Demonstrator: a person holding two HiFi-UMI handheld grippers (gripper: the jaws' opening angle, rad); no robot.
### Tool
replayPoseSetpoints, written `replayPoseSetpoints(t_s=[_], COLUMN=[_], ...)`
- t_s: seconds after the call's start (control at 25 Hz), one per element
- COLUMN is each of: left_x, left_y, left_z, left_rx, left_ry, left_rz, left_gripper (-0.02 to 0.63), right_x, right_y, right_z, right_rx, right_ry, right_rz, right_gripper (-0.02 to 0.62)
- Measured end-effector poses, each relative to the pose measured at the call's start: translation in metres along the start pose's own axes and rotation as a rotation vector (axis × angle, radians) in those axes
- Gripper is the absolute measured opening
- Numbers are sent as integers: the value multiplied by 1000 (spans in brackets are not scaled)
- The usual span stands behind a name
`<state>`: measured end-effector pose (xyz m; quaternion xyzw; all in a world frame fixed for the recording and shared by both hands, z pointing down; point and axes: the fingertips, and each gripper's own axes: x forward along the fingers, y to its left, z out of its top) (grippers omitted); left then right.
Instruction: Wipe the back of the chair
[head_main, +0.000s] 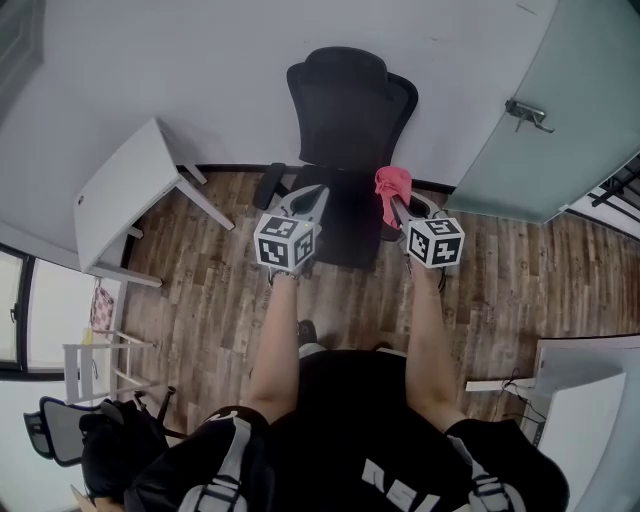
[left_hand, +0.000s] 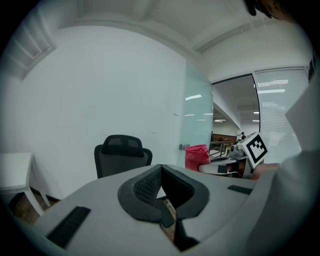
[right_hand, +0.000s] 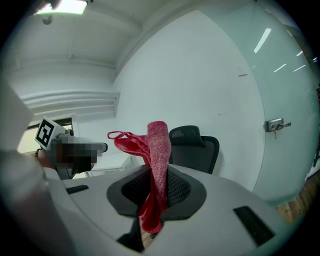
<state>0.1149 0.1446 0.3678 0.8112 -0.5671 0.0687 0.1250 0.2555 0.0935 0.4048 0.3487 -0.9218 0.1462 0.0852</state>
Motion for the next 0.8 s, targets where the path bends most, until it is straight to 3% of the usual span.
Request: replayPoseSetpoints(t_s=[0.8], left_x=[5], left_y=[0], left_z=[-2], left_rx=[11], left_ry=[17], left_rz=[-18], left_gripper=[25], right_x=[7], right_y=[0], right_z=[-3], right_rx=[11], right_ry=[19], right_rz=[12], right_gripper=[71])
